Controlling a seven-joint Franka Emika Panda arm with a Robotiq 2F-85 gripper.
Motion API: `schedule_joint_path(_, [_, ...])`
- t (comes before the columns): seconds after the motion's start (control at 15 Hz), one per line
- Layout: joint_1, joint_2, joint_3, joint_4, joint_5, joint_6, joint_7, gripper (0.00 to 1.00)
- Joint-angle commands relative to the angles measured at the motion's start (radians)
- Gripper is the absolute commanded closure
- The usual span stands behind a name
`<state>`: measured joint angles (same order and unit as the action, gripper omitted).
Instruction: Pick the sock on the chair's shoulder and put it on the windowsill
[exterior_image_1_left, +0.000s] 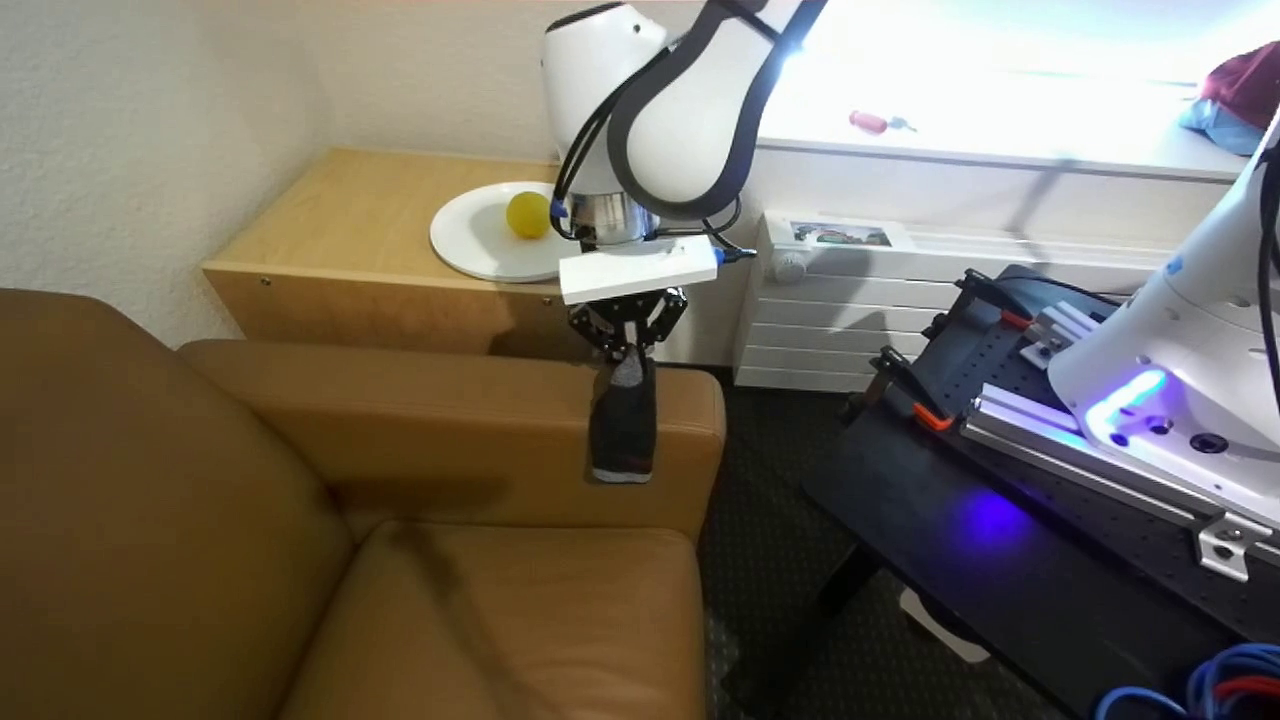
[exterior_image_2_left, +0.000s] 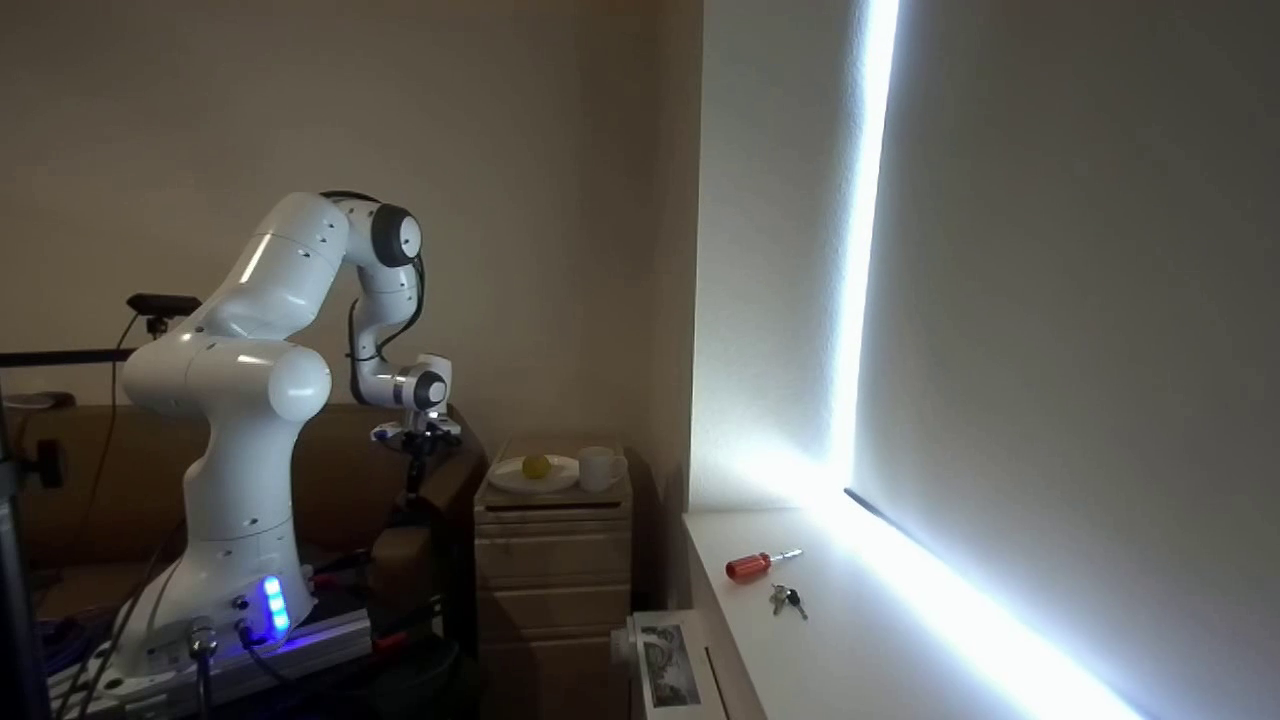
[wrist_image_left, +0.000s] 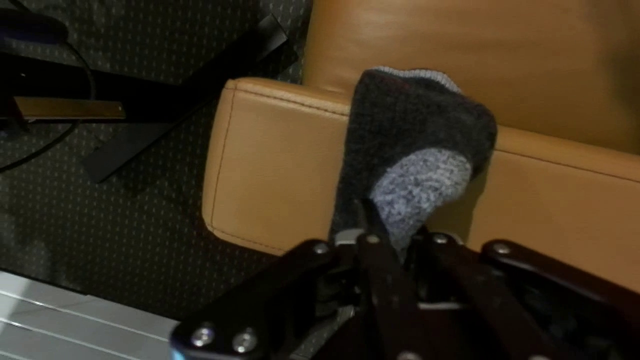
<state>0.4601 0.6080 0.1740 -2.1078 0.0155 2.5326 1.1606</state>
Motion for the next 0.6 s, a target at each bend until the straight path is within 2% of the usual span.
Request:
schedule_joint_path(0.0, [-0.016,-0.019,0.020,-0.003,0.014,-0.087,-0.105,1.00])
schedule_joint_path(0.2, [0.002,-0.067,0.000,-0.031,-0.004,-0.132,-0.120,0.99])
schedule_joint_path(0.33, [-0.007,-0.162,-0.014,-0.105,-0.010,-0.136,-0.111,0.99])
schedule_joint_path(0.53, [0.011,-0.327,-0.084,-0.252,-0.072,-0.095,0.022,0.99])
